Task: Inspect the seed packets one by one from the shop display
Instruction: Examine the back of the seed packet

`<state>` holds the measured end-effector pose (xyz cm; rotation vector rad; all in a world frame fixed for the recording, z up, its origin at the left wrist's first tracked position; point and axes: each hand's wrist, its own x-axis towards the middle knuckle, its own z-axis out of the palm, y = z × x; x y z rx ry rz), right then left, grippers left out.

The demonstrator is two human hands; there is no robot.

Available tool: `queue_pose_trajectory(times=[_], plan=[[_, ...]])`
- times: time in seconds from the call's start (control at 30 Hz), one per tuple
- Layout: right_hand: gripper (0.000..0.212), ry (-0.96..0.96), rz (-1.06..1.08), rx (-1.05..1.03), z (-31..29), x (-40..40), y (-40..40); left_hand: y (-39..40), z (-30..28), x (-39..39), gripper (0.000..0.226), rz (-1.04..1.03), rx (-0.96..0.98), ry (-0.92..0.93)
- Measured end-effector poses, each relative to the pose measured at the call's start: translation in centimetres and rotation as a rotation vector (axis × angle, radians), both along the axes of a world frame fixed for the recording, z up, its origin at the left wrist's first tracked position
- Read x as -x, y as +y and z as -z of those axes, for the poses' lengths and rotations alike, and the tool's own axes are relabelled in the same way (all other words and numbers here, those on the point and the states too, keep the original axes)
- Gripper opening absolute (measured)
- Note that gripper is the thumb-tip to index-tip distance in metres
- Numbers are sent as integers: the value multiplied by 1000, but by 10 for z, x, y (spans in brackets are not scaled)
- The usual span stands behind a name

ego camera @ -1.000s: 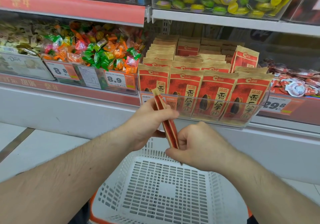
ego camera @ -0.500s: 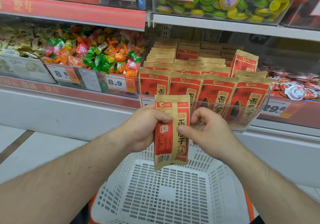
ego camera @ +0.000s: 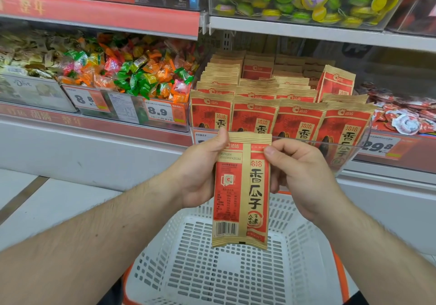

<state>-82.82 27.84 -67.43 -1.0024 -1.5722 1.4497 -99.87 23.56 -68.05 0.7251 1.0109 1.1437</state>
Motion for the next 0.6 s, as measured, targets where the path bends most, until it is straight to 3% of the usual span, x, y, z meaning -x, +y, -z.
queue_pose_trajectory(times=[0.2,0.5,0.6], plan=[[25,-21,-5,16,3,2,0,1,0,1,57,-25,14,14],[24,-379,-234,33,2,-6,3,4,2,4,55,-130,56,-7],[19,-403,-289,40,5,-4,0,5,1,5,54,-136,48,-14]])
